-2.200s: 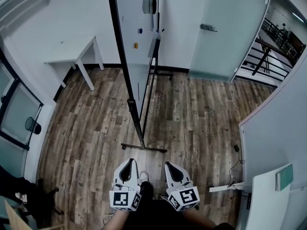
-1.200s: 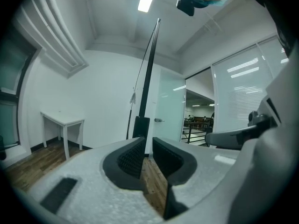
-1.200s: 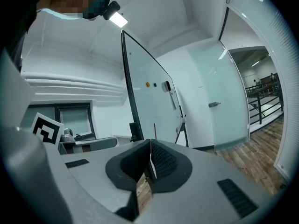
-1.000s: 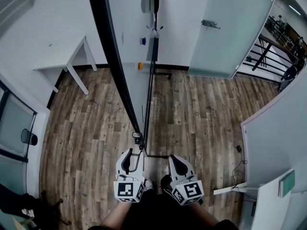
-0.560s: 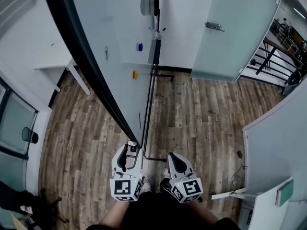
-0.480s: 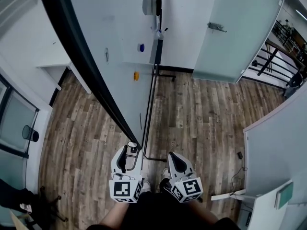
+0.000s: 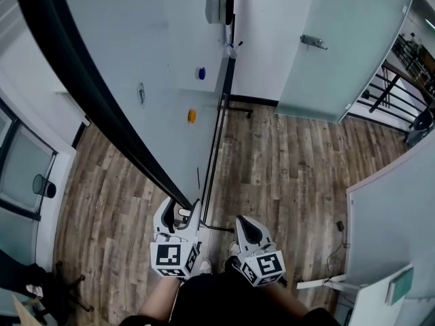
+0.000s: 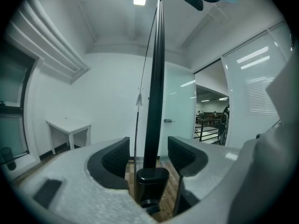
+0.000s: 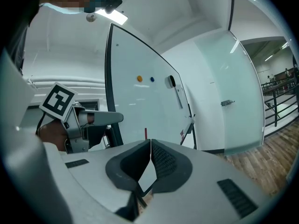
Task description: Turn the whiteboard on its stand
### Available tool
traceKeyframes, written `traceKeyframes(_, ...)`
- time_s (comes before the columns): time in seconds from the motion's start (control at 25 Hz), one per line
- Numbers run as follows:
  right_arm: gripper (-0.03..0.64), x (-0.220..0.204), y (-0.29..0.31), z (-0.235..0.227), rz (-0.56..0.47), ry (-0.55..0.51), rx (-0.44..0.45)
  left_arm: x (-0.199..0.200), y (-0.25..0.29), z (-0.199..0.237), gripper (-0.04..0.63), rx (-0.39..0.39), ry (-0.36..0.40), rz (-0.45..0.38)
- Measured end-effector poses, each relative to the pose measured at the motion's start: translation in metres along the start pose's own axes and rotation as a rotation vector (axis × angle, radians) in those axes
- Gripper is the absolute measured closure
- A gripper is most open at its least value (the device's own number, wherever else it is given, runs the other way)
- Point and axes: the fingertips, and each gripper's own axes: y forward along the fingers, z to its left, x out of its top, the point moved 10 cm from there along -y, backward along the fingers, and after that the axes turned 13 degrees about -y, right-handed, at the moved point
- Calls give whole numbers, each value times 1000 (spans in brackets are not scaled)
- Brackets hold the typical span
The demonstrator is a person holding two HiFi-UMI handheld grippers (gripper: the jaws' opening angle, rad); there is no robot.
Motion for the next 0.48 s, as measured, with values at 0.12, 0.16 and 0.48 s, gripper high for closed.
traceKeyframes(0.12, 603, 0, 5, -6, 2, -5, 7, 2, 12, 3, 337, 3, 0, 15)
traceKeyframes(0.16, 603, 0, 7, -7, 1, -8, 11, 2, 16, 4, 337, 5, 1, 18)
traceKeyframes(0.48, 603, -1, 17, -14, 3, -7, 14, 7, 31, 3, 341, 15, 14, 22)
